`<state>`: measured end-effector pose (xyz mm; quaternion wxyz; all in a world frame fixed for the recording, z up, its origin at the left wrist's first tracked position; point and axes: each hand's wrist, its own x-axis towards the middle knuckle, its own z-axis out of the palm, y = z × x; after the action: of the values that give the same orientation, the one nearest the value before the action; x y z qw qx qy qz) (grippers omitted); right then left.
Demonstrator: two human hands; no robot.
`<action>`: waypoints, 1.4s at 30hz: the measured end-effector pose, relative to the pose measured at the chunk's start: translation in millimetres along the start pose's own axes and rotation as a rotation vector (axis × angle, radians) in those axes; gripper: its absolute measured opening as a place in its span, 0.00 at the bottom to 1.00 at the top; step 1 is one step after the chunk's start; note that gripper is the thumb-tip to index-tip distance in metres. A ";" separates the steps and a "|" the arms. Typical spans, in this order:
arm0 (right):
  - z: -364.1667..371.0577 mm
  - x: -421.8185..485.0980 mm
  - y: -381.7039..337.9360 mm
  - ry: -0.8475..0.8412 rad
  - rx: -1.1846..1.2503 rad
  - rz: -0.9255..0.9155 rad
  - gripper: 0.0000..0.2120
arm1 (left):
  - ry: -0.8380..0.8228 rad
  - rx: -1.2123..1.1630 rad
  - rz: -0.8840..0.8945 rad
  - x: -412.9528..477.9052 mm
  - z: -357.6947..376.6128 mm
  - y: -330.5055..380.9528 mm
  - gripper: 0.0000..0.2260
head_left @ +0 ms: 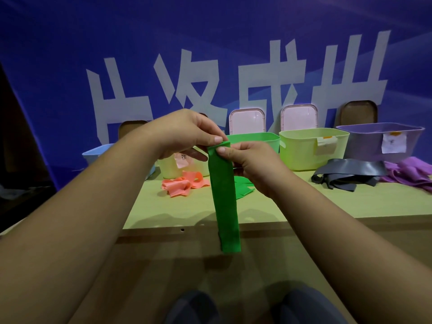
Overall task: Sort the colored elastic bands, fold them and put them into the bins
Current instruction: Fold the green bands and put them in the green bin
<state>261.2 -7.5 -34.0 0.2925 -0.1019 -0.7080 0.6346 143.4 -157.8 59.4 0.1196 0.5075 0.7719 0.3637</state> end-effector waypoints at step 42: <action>8.4 5.6 17.0 0.038 -0.170 -0.142 0.10 | -0.044 0.089 -0.088 -1.5 -4.8 1.4 0.07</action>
<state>248.2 -8.7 -48.9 0.3402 -0.0881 -0.7592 0.5478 142.3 -160.9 63.5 0.1298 0.4856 0.8061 0.3122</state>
